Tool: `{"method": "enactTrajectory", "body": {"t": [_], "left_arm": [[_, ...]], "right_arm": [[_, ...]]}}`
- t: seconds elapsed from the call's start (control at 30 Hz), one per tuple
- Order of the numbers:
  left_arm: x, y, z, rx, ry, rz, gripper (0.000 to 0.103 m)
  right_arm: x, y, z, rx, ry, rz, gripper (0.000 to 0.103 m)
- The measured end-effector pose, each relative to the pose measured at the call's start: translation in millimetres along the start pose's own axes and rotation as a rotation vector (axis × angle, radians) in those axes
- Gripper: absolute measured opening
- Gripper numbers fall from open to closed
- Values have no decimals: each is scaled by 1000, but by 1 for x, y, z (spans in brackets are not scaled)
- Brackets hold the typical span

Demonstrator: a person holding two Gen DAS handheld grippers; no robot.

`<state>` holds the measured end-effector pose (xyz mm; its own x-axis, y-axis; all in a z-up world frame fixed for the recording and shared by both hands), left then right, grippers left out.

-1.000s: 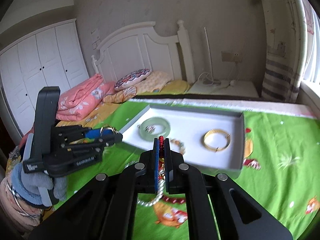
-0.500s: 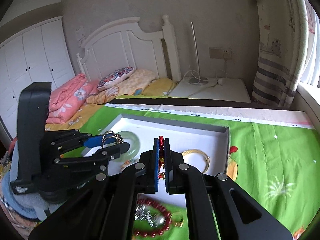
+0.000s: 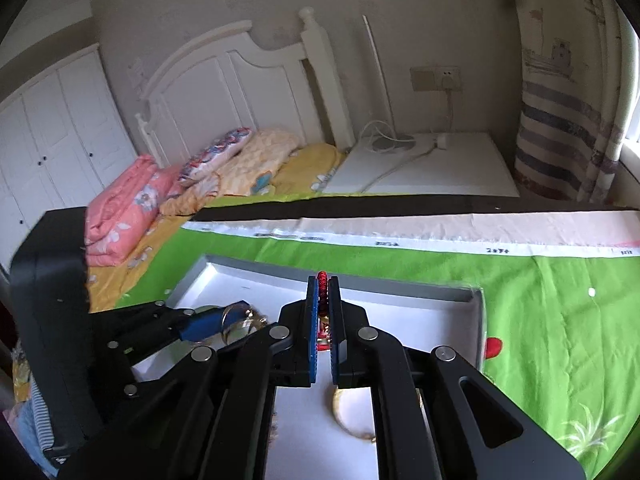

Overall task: Organize jewelry
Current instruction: 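Place the ring and red tassel into the tray and open both tools, then lift both open tools away and move them over the pearl necklace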

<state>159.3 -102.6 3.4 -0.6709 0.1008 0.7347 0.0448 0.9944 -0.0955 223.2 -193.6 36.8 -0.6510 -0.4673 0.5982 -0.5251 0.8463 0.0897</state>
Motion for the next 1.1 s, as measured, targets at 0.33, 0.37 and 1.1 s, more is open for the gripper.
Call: {"method": "enactTrajectory", "body": {"t": [0.33, 0.37, 1.1], "left_arm": [[22, 19, 1, 43, -65, -25, 79], [29, 23, 2, 52, -74, -23, 83], [143, 106, 142, 148, -75, -80, 98]], "right_arm": [[29, -19, 24, -59, -5, 5, 31], [35, -19, 27, -67, -9, 3, 31], [141, 32, 131, -132, -11, -28, 63]]}}
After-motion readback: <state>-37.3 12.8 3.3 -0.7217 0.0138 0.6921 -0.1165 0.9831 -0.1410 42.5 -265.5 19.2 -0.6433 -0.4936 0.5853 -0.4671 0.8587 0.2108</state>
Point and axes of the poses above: each gripper's, at about its wrist camera, not at the fingertips, and x roughly against the way its jaws point, y to its left, z to its underside, the point moved 7 cm from there along -x, roughly the way its jaws point, and after that the axes turned 13 degrees about x, right-handed, at the moved point
